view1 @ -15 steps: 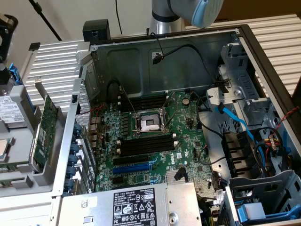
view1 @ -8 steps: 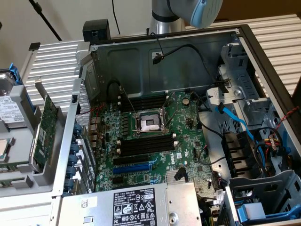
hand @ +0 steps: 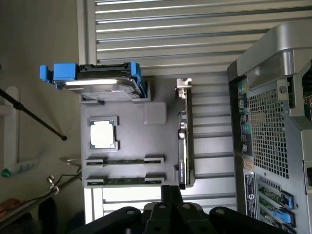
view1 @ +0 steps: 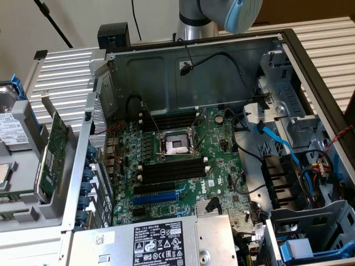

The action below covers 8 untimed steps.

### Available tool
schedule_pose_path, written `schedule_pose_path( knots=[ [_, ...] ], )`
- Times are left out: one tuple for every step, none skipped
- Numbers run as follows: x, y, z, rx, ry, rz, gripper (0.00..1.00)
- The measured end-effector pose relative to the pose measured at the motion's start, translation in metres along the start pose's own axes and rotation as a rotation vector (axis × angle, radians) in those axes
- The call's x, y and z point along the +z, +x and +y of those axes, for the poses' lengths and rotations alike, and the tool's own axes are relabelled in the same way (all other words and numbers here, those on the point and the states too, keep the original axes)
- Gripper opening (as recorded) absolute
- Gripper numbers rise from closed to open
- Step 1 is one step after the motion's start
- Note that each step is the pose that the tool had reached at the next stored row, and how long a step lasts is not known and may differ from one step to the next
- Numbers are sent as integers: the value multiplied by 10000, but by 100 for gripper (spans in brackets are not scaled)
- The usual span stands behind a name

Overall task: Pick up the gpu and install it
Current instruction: 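Pick up the gpu and move the gpu toward the slot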

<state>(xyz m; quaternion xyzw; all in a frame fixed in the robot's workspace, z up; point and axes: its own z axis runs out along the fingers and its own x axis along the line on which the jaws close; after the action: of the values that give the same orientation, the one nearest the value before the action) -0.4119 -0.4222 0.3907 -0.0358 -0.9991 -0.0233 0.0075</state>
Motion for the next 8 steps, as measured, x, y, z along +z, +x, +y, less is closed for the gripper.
schedule_pose_path(
  knots=[
    [4, 0, 0, 1, 0, 0, 11],
    [4, 0, 0, 1, 0, 0, 11],
    [4, 0, 0, 2, 0, 0, 11],
    [6, 0, 0, 2, -1, -1, 11],
    [7, 0, 1, 2, -1, -16, 11],
    [8, -5, 2, 1, -5, -37, 11],
    [8, -6, 4, -1, -7, -69, 11],
    [9, -8, 7, -2, -10, -113, 11]
  ],
)
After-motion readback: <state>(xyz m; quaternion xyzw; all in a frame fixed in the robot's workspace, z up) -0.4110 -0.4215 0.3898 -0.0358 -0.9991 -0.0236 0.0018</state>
